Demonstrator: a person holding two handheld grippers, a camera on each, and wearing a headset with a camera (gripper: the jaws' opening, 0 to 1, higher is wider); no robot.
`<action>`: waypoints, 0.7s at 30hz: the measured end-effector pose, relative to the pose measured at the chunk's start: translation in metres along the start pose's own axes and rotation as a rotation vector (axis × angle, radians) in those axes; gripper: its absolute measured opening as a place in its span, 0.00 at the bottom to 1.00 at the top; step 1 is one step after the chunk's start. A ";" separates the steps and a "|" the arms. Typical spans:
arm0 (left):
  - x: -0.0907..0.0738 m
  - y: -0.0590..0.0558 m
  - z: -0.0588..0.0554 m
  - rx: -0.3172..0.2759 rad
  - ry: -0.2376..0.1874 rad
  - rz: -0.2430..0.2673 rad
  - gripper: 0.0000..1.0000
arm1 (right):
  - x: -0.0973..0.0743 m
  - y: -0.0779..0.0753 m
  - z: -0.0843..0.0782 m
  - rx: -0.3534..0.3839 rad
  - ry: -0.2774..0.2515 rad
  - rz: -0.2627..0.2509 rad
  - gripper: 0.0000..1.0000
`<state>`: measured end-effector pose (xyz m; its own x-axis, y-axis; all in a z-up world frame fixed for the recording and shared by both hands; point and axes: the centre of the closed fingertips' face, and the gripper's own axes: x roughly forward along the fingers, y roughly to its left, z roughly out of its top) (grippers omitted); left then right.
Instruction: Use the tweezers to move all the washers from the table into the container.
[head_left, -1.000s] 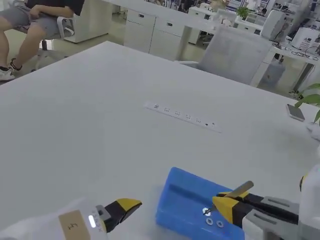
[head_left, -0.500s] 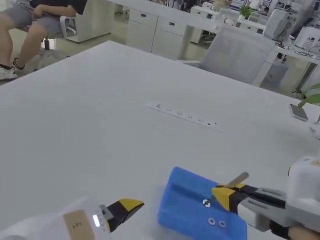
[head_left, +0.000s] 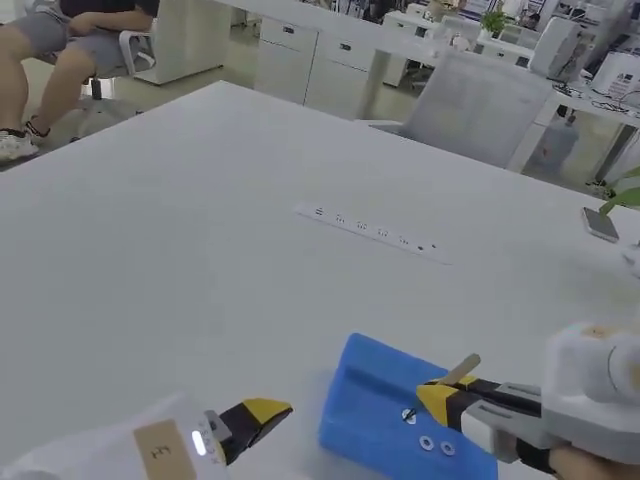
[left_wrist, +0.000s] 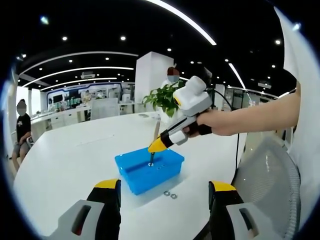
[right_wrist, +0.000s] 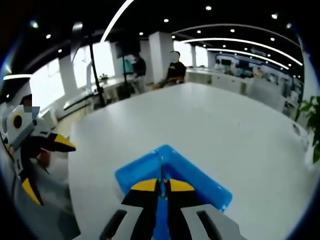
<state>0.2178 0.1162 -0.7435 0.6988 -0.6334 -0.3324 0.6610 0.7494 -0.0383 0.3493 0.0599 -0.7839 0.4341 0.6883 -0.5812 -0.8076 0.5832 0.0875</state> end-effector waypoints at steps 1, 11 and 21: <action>0.000 0.000 0.000 0.000 0.001 0.001 0.72 | 0.001 0.000 -0.002 0.001 0.005 0.001 0.03; 0.000 0.001 0.000 -0.002 0.001 0.002 0.71 | 0.010 -0.003 -0.018 0.009 0.046 -0.003 0.03; 0.001 0.000 -0.001 0.000 0.008 -0.001 0.71 | 0.012 -0.003 -0.026 0.003 0.062 -0.004 0.03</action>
<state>0.2183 0.1164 -0.7445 0.6963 -0.6323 -0.3397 0.6614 0.7491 -0.0388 0.3466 0.0549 -0.8125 0.4116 0.6579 -0.6307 -0.8045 0.5875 0.0878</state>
